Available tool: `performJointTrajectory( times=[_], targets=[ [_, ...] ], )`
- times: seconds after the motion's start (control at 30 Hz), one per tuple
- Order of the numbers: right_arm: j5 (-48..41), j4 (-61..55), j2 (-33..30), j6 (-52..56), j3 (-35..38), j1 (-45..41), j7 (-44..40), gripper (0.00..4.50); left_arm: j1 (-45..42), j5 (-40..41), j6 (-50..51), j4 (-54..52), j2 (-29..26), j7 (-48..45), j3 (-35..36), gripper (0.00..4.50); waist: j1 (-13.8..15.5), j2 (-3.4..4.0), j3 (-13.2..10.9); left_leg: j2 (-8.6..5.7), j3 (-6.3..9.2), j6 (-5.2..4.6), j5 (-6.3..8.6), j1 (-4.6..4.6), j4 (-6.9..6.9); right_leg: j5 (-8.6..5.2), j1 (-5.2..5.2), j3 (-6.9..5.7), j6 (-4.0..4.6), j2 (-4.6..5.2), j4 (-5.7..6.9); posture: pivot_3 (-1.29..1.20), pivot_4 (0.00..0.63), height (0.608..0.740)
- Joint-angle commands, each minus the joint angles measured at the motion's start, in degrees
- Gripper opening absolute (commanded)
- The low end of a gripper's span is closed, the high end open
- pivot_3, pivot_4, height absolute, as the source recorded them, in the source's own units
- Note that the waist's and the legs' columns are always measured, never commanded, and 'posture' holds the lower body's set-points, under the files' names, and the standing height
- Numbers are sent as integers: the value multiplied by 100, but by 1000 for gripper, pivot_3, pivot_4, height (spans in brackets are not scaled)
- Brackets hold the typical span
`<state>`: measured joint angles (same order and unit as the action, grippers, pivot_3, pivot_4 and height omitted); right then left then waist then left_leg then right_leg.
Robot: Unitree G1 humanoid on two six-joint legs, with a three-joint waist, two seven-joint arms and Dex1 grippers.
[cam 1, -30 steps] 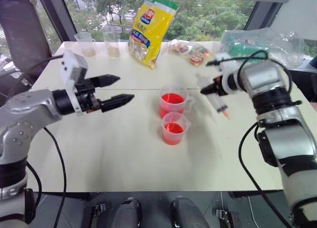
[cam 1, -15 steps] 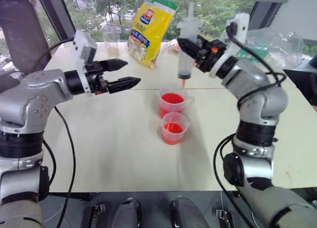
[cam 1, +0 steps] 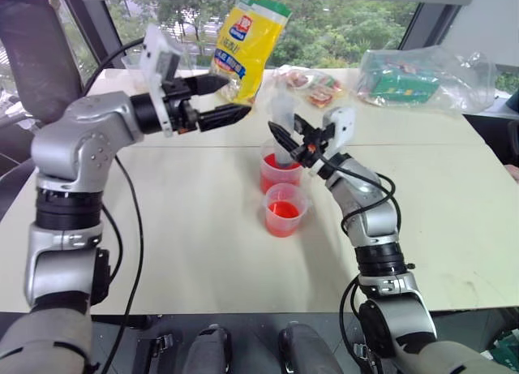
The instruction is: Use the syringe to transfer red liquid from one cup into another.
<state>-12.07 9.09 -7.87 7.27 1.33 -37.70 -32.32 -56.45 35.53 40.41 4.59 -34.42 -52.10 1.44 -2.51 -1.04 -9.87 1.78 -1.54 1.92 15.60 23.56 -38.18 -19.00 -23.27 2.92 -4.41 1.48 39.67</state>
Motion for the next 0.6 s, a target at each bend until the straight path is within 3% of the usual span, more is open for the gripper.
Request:
performJointTrajectory(
  times=[0.03,0.33,0.6],
  targets=[
    [11,-96,-22,-266,-57,-6,6,1448,-259,-147,-226,175,234,-29,-49,4500,0,0,0,0,0,0,0,0,0,0,0,0,0,0,0,0,150,740],
    [-11,-178,-88,-235,-197,78,9,1448,-565,-302,-397,795,814,-308,-187,4500,-6,0,0,1,1,9,-5,-3,0,0,-1,1,0,-1,8,0,150,740],
    [-62,-248,-105,-147,-240,47,33,1448,-470,-536,-407,920,944,-527,-366,4500,-4,0,0,0,1,10,-6,-6,-3,0,-3,1,0,-2,20,0,150,740]
  ],
)
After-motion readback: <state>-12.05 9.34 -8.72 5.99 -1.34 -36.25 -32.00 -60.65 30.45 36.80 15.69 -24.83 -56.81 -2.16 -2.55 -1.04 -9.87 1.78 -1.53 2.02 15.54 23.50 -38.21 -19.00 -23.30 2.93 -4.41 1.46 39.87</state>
